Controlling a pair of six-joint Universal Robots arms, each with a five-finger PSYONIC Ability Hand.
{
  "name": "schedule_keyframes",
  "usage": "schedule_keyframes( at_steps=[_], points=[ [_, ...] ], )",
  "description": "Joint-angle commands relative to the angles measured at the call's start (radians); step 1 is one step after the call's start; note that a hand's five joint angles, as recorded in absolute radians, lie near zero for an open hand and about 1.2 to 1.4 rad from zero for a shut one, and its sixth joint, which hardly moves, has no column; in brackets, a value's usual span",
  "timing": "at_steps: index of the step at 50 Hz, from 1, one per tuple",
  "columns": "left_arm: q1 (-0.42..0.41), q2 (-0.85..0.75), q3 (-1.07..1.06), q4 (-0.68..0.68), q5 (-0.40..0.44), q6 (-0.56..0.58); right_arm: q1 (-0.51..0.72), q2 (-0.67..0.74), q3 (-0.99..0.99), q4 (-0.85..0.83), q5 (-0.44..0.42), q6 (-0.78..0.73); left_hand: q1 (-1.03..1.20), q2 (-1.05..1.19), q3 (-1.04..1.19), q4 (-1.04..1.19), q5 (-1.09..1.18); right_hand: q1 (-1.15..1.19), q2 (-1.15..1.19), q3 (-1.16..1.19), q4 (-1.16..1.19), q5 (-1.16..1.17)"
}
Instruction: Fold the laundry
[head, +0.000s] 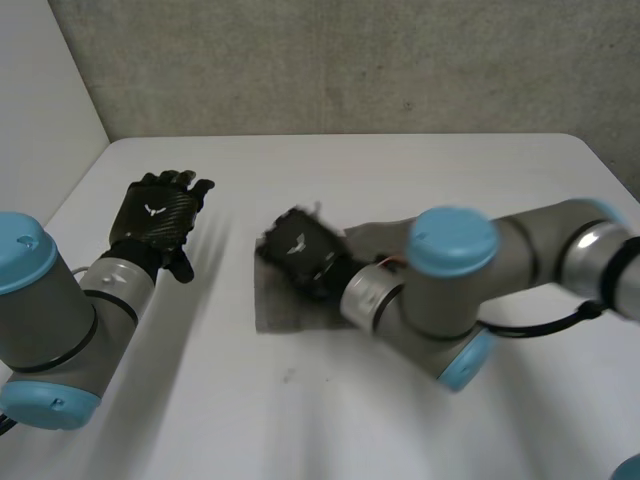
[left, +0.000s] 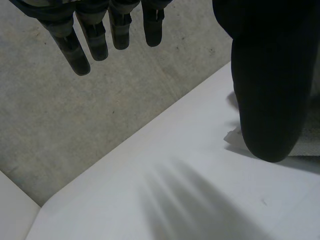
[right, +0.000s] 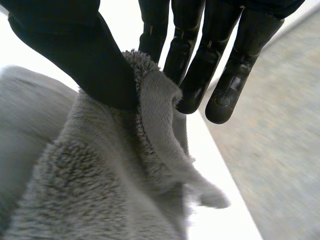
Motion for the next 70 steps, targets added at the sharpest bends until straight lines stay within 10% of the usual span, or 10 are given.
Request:
schedule_keyframes(
  at_steps=[1, 4, 6, 8, 17, 34, 46, 49, 58, 70],
  points=[
    [0.001, 0.007, -0.001, 0.0, -0.002, 0.0, 0.08, 0.049, 0.012, -0.006, -0.01, -0.036, 0.001, 0.011, 0.008, 0.007, -0.024, 0.443, 0.221, 0.205, 0.204, 0.238],
    [-0.004, 0.012, -0.002, 0.0, -0.002, -0.002, 0.083, 0.046, 0.012, -0.006, 0.007, -0.041, 0.001, 0.011, 0.008, 0.007, -0.024, 0.085, -0.136, -0.152, -0.153, -0.12],
    [-0.008, 0.012, -0.002, 0.0, 0.0, -0.003, 0.082, 0.023, 0.014, -0.003, 0.042, -0.038, 0.001, 0.011, 0.008, 0.007, -0.024, -0.763, -0.984, -1.0, -1.001, -0.968],
    [-0.011, 0.014, -0.002, 0.001, 0.001, -0.005, 0.077, 0.002, 0.015, 0.0, 0.075, -0.033, 0.001, 0.011, 0.008, 0.007, -0.024, -0.779, -1.001, -1.016, -1.017, -0.984],
    [-0.082, 0.024, 0.034, 0.002, 0.001, -0.009, -0.027, -0.23, 0.173, 0.02, 0.2, 0.083, 0.001, 0.011, 0.008, 0.007, -0.024, -0.779, -1.001, -1.016, -1.017, -0.984],
    [-0.209, -0.138, 0.131, -0.005, -0.006, -0.068, -0.365, -0.335, 0.483, 0.08, 0.174, 0.31, 0.002, 0.012, 0.008, 0.008, -0.024, -0.76, -0.982, -0.997, -0.998, -0.965],
    [-0.205, -0.161, 0.107, -0.003, -0.009, -0.063, -0.434, -0.233, 0.498, -0.053, 0.1, 0.309, 0.002, 0.012, 0.008, 0.008, -0.024, 0.44, 0.219, 0.203, 0.202, 0.235],
    [-0.202, -0.148, 0.091, -0.003, -0.009, -0.066, -0.45, -0.247, 0.5, -0.102, 0.109, 0.297, 0.002, 0.012, 0.008, 0.008, -0.024, 0.443, 0.221, 0.205, 0.204, 0.238],
    [-0.194, -0.097, 0.077, -0.003, -0.011, -0.066, -0.414, -0.29, 0.394, -0.105, 0.18, 0.231, 0.001, 0.011, 0.008, 0.007, -0.024, 0.443, 0.221, 0.205, 0.204, 0.238],
    [-0.128, -0.006, 0.061, -0.012, -0.012, -0.069, -0.008, -0.163, 0.173, -0.026, 0.145, 0.058, 0.001, 0.011, 0.008, 0.007, -0.024, 0.443, 0.221, 0.205, 0.204, 0.238]
  ],
)
